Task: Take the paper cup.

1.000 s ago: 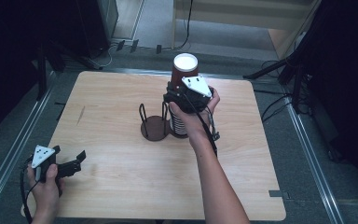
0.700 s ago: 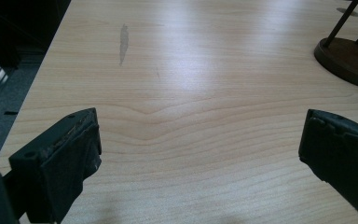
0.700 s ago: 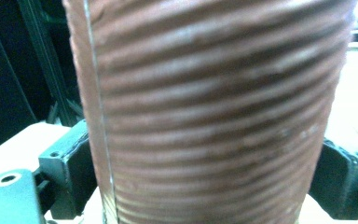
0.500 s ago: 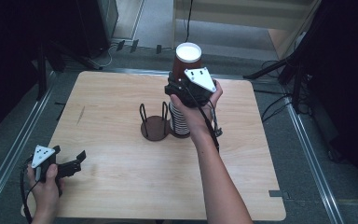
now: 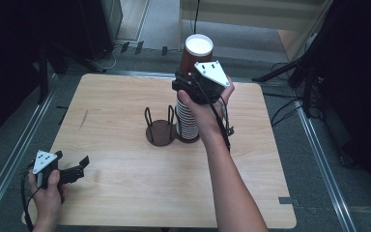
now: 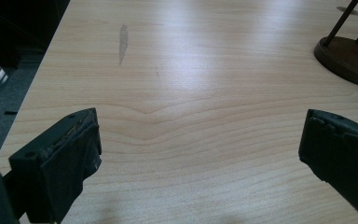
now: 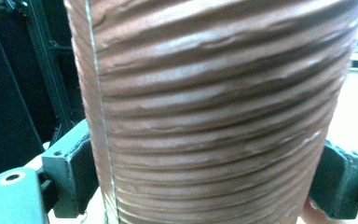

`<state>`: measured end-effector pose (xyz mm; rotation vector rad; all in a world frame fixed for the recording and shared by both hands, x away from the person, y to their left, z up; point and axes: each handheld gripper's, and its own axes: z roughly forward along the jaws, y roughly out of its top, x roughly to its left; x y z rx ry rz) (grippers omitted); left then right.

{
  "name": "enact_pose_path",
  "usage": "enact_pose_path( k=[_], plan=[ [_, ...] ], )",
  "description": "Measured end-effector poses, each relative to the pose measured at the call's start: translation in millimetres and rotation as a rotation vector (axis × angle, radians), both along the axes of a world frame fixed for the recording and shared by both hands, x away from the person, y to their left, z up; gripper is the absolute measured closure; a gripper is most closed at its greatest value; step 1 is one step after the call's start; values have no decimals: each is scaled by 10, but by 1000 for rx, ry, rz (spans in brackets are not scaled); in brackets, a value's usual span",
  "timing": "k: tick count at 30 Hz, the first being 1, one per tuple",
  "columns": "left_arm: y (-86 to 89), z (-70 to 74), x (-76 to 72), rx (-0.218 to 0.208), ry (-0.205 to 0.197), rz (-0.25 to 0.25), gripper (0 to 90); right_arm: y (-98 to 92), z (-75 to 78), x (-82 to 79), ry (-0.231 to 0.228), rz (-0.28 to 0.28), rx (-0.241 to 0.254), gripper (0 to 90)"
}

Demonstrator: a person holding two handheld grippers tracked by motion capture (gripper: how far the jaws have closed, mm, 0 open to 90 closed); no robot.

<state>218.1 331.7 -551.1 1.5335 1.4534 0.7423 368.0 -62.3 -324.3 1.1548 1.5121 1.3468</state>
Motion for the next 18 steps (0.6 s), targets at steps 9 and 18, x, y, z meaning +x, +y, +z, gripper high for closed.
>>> enact_pose_path(
  k=[9, 18],
  plan=[
    [1, 0, -1, -3, 1, 1, 0, 34, 205, -38, -40, 4, 8, 111],
    [-1, 1, -1, -1, 1, 0, 0, -5, 378, -77, -64, 7, 21, 111]
  ],
)
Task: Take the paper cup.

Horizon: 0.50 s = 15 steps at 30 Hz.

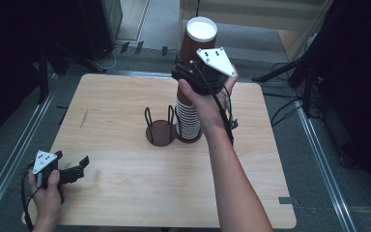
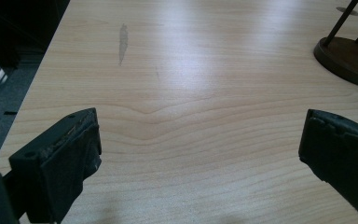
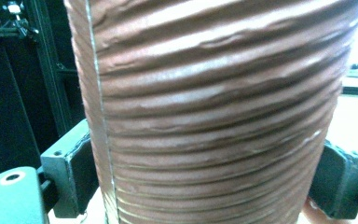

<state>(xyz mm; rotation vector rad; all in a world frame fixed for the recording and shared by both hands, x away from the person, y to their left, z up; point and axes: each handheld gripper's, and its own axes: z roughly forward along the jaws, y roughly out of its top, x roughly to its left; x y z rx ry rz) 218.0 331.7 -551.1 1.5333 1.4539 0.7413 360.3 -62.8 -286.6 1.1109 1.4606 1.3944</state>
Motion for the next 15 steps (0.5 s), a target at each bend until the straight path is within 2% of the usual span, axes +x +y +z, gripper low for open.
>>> enact_pose_path(
  k=[7, 15],
  plan=[
    [-1, 1, 0, 2, 1, 0, 0, -98, 164, -29, -24, -9, 18, 111],
    [-1, 0, 1, 2, 1, 0, 0, -211, 205, -34, -31, -35, 14, 110]
  ],
)
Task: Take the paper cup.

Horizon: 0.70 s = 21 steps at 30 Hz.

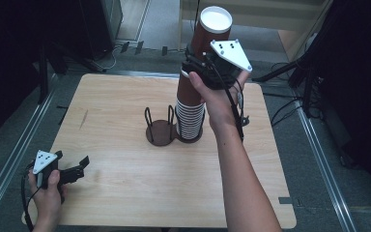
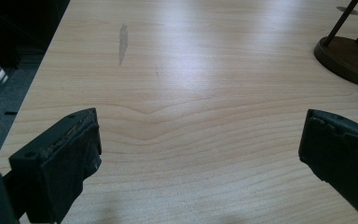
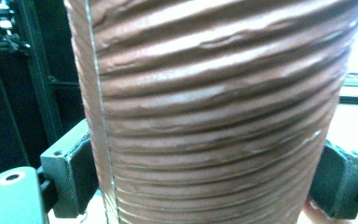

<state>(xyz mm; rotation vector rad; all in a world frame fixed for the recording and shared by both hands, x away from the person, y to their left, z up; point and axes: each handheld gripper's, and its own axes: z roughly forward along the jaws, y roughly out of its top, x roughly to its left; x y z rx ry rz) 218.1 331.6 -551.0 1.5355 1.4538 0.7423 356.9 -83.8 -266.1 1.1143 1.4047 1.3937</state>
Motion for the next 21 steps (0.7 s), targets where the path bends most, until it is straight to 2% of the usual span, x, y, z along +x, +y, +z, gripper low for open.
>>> enact_pose_path(
  k=[10, 21],
  plan=[
    [-4, 0, 0, 4, 1, 0, 0, -192, -17, 8, 5, -38, 9, 110],
    [-3, -1, 1, 2, -1, -1, 0, -488, -126, 13, 24, -93, 6, 110]
  ],
)
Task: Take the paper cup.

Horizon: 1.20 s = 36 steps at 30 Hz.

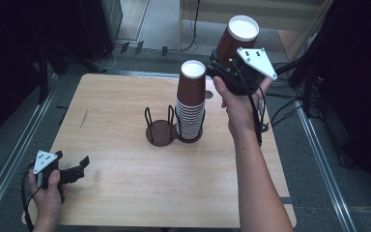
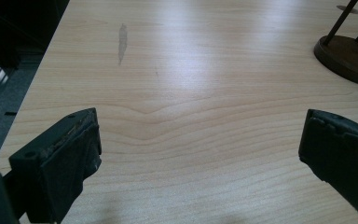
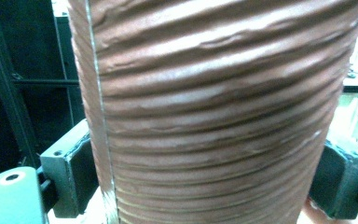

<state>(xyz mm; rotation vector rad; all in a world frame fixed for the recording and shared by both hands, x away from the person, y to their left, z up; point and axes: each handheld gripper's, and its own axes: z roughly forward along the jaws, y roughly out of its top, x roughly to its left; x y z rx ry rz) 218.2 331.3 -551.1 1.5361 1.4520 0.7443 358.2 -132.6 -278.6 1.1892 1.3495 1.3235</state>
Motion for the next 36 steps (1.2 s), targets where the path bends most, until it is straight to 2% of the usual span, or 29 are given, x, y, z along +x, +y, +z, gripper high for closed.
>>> enact_pose_path(
  k=[5, 12, 36],
  plan=[
    [-2, 0, 1, 1, 1, 0, 0, -120, -125, -14, 12, -18, -13, 110],
    [-4, 1, -5, 5, -1, -1, 0, -194, -269, -71, 27, -27, -14, 110],
    [-11, 1, -4, 11, -3, 0, 0, -360, -833, -370, 74, -25, -57, 108]
  ],
)
